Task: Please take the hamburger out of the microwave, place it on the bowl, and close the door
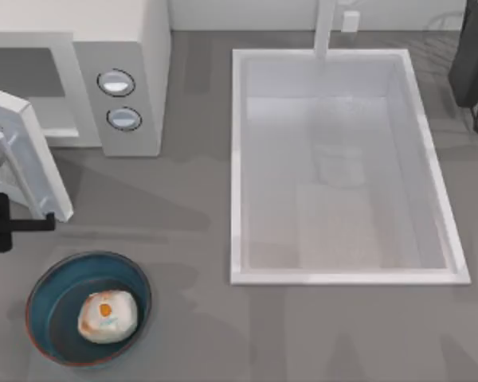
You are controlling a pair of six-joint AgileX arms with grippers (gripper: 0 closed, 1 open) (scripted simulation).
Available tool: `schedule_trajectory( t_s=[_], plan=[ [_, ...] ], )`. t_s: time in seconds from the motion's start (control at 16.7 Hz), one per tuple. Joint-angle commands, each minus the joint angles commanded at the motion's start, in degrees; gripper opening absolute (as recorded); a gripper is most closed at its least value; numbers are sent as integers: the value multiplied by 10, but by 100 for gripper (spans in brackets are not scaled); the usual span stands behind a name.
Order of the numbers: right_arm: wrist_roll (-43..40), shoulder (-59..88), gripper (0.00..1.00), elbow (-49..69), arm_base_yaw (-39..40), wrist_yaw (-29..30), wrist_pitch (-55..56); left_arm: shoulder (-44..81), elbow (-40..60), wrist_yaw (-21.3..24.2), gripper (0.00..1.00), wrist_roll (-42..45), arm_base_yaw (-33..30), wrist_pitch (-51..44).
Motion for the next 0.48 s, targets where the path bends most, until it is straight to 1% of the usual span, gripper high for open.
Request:
schedule_trajectory(
  t_s=[0.24, 0.48],
  plan=[
    [0, 0, 100, 0, 0, 0, 0, 124, 66, -1, 0, 0, -3, 50],
    [0, 0, 100, 0, 0, 0, 0, 160, 92, -1, 0, 0, -4, 70]
  ],
)
